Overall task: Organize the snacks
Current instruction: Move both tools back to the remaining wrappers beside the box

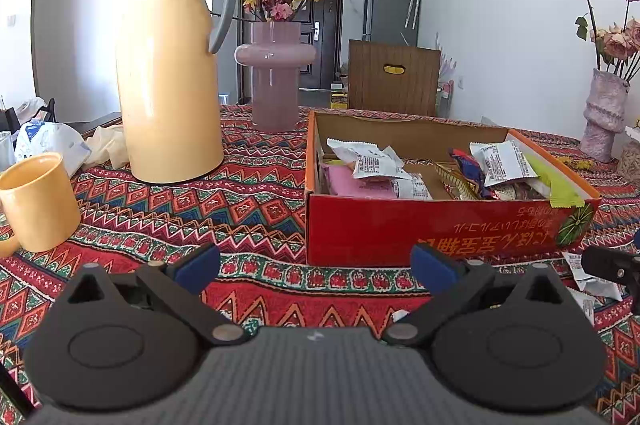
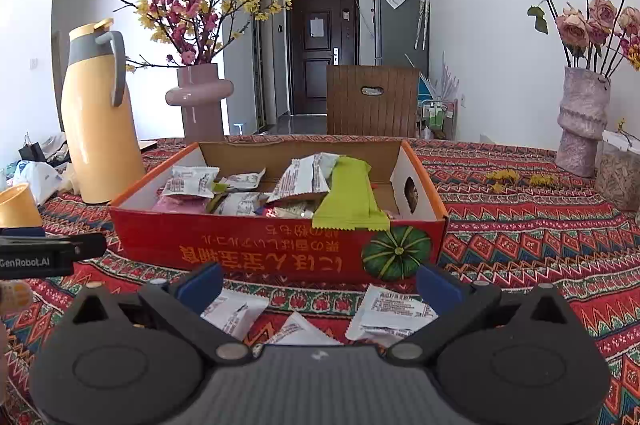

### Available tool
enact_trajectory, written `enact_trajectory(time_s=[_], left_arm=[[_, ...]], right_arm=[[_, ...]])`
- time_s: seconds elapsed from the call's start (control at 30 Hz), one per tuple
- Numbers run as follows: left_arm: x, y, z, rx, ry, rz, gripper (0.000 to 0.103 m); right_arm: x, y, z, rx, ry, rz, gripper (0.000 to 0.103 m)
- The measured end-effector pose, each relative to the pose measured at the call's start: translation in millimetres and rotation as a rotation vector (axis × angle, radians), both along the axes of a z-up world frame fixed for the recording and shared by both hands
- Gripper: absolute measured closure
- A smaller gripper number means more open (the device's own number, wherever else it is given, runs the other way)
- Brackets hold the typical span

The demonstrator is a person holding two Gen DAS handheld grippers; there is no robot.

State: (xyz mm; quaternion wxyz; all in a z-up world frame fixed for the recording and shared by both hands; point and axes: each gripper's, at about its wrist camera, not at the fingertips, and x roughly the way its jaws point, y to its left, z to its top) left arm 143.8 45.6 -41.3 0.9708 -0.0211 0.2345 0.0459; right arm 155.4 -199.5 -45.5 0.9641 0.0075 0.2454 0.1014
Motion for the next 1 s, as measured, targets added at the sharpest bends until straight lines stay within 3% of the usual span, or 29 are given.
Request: enact_trajectory(time_s=[0.47, 1.0], left_arm=[[5.1, 2.3, -12.5, -0.029, 0.009, -0.015, 0.000], [5.2, 7.1, -13.1, -0.065, 0.012, -0.020, 0.000]], right_arm=[[0.7, -7.4, -25.9, 0.024, 0.067, -0.027, 0.000], [1.7, 9.8, -33.5, -0.039, 0.130, -0.002, 0.003]])
